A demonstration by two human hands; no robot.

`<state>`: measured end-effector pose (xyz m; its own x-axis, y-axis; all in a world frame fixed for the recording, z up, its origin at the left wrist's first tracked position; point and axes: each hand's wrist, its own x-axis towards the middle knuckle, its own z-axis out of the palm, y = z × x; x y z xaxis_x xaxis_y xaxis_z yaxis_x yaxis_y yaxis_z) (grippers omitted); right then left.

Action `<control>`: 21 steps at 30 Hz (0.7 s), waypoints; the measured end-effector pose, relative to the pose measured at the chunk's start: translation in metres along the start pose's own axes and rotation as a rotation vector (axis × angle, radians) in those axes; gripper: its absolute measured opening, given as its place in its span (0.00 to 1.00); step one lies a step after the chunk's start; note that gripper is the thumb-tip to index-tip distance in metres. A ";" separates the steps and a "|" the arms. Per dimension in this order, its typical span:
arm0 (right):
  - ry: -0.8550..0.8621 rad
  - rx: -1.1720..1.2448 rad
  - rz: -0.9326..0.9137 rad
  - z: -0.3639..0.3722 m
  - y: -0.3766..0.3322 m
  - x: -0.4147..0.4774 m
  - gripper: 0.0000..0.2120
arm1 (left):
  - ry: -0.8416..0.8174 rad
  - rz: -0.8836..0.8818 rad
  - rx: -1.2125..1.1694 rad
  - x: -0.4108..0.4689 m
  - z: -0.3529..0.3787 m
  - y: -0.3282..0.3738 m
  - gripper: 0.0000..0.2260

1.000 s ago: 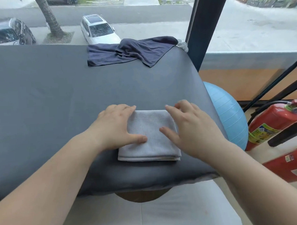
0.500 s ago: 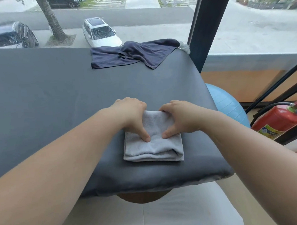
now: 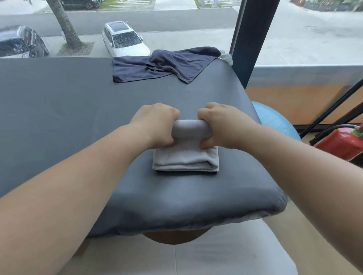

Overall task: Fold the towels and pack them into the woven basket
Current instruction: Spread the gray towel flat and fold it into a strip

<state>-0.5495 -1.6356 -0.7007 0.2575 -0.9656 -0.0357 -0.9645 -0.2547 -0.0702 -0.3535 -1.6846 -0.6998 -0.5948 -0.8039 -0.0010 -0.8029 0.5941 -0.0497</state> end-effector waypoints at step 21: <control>0.109 0.016 -0.032 0.082 -0.037 -0.109 0.43 | -0.027 -0.075 -0.256 -0.080 0.032 0.038 0.37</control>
<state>-0.5373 -1.5169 -0.7763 0.2792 -0.9573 0.0750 -0.9547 -0.2851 -0.0851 -0.3350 -1.5984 -0.7331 -0.5343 -0.8446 -0.0338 -0.8311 0.5176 0.2034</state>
